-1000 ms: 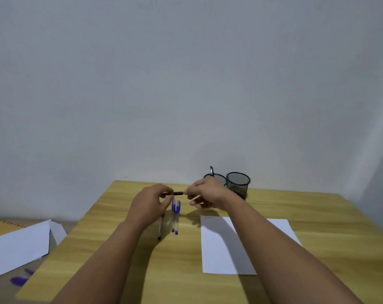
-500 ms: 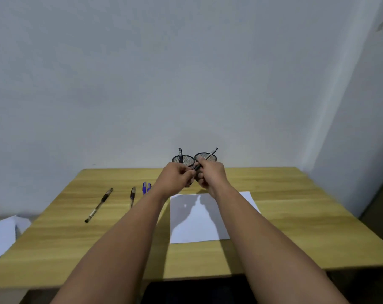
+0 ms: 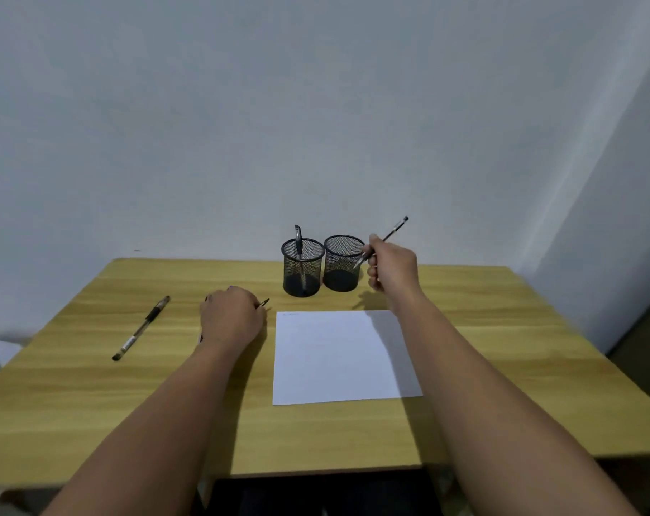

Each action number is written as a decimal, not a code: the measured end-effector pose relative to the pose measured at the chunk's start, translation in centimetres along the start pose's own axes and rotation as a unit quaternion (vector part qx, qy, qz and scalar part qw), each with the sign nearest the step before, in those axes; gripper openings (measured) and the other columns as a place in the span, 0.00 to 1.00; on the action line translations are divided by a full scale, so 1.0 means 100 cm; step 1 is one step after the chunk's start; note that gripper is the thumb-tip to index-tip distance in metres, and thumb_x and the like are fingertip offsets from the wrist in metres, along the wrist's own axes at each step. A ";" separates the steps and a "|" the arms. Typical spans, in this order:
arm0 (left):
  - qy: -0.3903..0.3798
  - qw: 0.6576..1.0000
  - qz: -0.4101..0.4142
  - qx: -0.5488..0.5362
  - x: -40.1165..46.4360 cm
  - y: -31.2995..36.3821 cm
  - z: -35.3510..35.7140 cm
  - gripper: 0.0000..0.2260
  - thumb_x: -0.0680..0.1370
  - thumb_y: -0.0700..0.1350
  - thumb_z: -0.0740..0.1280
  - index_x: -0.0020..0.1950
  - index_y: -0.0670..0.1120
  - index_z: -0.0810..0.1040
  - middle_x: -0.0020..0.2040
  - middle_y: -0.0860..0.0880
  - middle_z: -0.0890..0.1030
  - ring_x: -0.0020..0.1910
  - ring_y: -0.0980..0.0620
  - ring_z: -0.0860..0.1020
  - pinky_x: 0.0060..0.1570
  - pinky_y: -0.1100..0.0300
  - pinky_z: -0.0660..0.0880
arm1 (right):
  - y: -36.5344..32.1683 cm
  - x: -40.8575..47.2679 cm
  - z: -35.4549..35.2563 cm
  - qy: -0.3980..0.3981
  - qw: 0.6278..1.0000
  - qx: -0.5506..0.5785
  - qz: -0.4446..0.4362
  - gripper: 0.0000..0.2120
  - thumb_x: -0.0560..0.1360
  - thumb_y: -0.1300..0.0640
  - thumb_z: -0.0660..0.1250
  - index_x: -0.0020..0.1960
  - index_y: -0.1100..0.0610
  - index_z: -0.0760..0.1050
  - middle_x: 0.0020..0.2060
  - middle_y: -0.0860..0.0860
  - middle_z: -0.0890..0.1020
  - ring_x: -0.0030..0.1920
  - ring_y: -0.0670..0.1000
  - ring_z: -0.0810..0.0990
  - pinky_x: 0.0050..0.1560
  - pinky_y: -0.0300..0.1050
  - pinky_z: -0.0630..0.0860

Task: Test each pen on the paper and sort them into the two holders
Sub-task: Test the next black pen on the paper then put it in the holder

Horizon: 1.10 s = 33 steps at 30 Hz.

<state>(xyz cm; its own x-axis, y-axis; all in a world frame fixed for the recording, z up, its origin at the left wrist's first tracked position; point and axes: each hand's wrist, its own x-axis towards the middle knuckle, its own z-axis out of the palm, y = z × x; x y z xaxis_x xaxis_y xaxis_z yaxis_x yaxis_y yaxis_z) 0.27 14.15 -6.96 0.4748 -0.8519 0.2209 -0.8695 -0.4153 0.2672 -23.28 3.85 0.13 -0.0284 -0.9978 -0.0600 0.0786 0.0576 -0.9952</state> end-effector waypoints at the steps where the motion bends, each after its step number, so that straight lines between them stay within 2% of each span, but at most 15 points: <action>1: -0.005 0.999 0.006 0.031 0.002 -0.001 0.002 0.11 0.79 0.53 0.65 0.52 0.52 0.86 0.50 0.50 0.83 0.55 0.43 0.78 0.53 0.52 0.72 | 0.011 -0.003 0.001 -0.013 1.000 -0.008 -0.003 0.14 0.84 0.51 0.69 0.42 0.56 0.82 0.25 0.46 0.74 0.24 0.45 0.68 0.25 0.37 0.64; 4: -0.001 0.999 0.024 0.038 0.001 -0.004 0.008 0.11 0.80 0.53 0.65 0.54 0.51 0.85 0.51 0.48 0.82 0.54 0.42 0.78 0.58 0.49 0.71 | 0.037 -0.012 0.003 -0.050 0.999 -0.016 -0.014 0.11 0.82 0.53 0.72 0.45 0.58 0.82 0.29 0.49 0.79 0.24 0.44 0.72 0.24 0.36 0.69; 7: 0.055 0.997 0.060 -0.015 -0.005 -0.008 0.013 0.16 0.78 0.51 0.68 0.65 0.49 0.81 0.57 0.45 0.81 0.57 0.41 0.78 0.57 0.46 0.72 | 0.052 -0.020 0.010 -0.061 0.998 -0.030 -0.010 0.09 0.79 0.59 0.76 0.43 0.59 0.79 0.30 0.53 0.80 0.22 0.45 0.75 0.25 0.37 0.72; 10: 0.106 0.981 0.152 -0.060 -0.012 -0.010 0.017 0.16 0.77 0.49 0.70 0.63 0.46 0.83 0.53 0.46 0.81 0.53 0.41 0.79 0.53 0.45 0.76 | 0.064 -0.028 0.023 -0.066 0.997 -0.027 -0.004 0.08 0.81 0.61 0.73 0.44 0.59 0.77 0.29 0.53 0.80 0.22 0.46 0.74 0.24 0.37 0.70; 12: 0.085 0.968 0.221 -0.080 -0.021 -0.010 0.017 0.16 0.78 0.50 0.68 0.63 0.45 0.83 0.54 0.47 0.82 0.53 0.43 0.79 0.51 0.48 0.77 | 0.070 -0.032 0.031 -0.080 0.996 -0.023 -0.010 0.06 0.82 0.61 0.71 0.47 0.61 0.79 0.32 0.55 0.81 0.25 0.47 0.75 0.25 0.39 0.71; 15: 0.019 0.958 0.282 -0.049 -0.033 -0.011 0.014 0.22 0.79 0.58 0.61 0.65 0.46 0.81 0.62 0.49 0.81 0.58 0.47 0.79 0.53 0.52 0.77 | 0.078 -0.032 0.039 -0.098 0.994 -0.033 -0.023 0.08 0.82 0.60 0.70 0.48 0.64 0.80 0.35 0.57 0.82 0.29 0.50 0.76 0.27 0.41 0.73; 17: -0.011 0.958 0.282 -0.040 -0.036 -0.014 0.014 0.24 0.79 0.61 0.61 0.69 0.48 0.78 0.70 0.51 0.77 0.65 0.49 0.76 0.56 0.53 0.77 | 0.081 -0.029 0.044 -0.100 0.993 -0.042 -0.041 0.15 0.81 0.55 0.73 0.44 0.66 0.78 0.33 0.58 0.81 0.31 0.53 0.76 0.28 0.43 0.73; 19: -0.029 0.960 0.276 -0.040 -0.037 -0.017 0.015 0.27 0.79 0.62 0.61 0.73 0.49 0.74 0.75 0.52 0.72 0.71 0.50 0.72 0.60 0.53 0.77 | 0.084 -0.026 0.050 -0.103 0.991 -0.054 -0.062 0.21 0.81 0.49 0.75 0.39 0.63 0.74 0.30 0.59 0.79 0.30 0.54 0.76 0.28 0.43 0.72; 21: -0.042 0.961 0.271 -0.046 -0.037 -0.021 0.018 0.28 0.80 0.62 0.61 0.77 0.50 0.70 0.79 0.52 0.67 0.75 0.51 0.68 0.64 0.54 0.74 | 0.092 -0.024 0.054 -0.117 0.990 -0.045 -0.063 0.21 0.81 0.48 0.74 0.37 0.58 0.73 0.30 0.60 0.78 0.30 0.55 0.75 0.27 0.43 0.70; 24: -0.064 0.966 0.232 -0.094 -0.039 -0.021 0.020 0.32 0.81 0.64 0.61 0.81 0.51 0.63 0.81 0.54 0.62 0.79 0.53 0.62 0.71 0.55 0.67 | 0.105 -0.023 0.052 -0.140 0.987 -0.036 -0.070 0.18 0.80 0.51 0.76 0.38 0.60 0.75 0.30 0.63 0.78 0.29 0.57 0.75 0.29 0.45 0.71; 26: -0.065 0.967 0.231 -0.085 -0.039 -0.020 0.020 0.33 0.81 0.65 0.59 0.81 0.51 0.62 0.81 0.53 0.62 0.79 0.53 0.61 0.72 0.56 0.65 | 0.110 -0.022 0.053 -0.143 0.986 -0.045 -0.077 0.19 0.78 0.50 0.78 0.38 0.61 0.76 0.29 0.64 0.78 0.30 0.59 0.76 0.32 0.49 0.74; 29: -0.064 0.965 0.255 -0.024 -0.039 -0.016 0.019 0.35 0.79 0.68 0.54 0.80 0.49 0.63 0.80 0.50 0.65 0.78 0.50 0.63 0.73 0.53 0.65 | 0.114 -0.019 0.057 -0.131 0.986 -0.064 -0.081 0.20 0.77 0.44 0.75 0.36 0.57 0.77 0.28 0.59 0.80 0.31 0.60 0.79 0.36 0.54 0.77; 33: -0.065 0.963 0.260 0.032 -0.034 -0.016 0.020 0.36 0.78 0.70 0.48 0.80 0.50 0.64 0.79 0.49 0.66 0.78 0.48 0.63 0.74 0.48 0.65 | 0.121 -0.014 0.056 -0.118 0.983 -0.101 -0.098 0.17 0.81 0.51 0.72 0.38 0.59 0.78 0.30 0.59 0.82 0.32 0.63 0.83 0.37 0.58 0.82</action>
<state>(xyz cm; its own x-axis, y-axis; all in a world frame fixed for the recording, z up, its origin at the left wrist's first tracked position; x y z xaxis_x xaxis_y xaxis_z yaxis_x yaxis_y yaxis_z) -0.20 17.03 -10.05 -0.0433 -0.9810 0.1892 -0.9938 0.0617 0.0923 -16.74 5.75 -11.39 0.2113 -0.9686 0.1311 -0.1051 -0.1558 -0.9822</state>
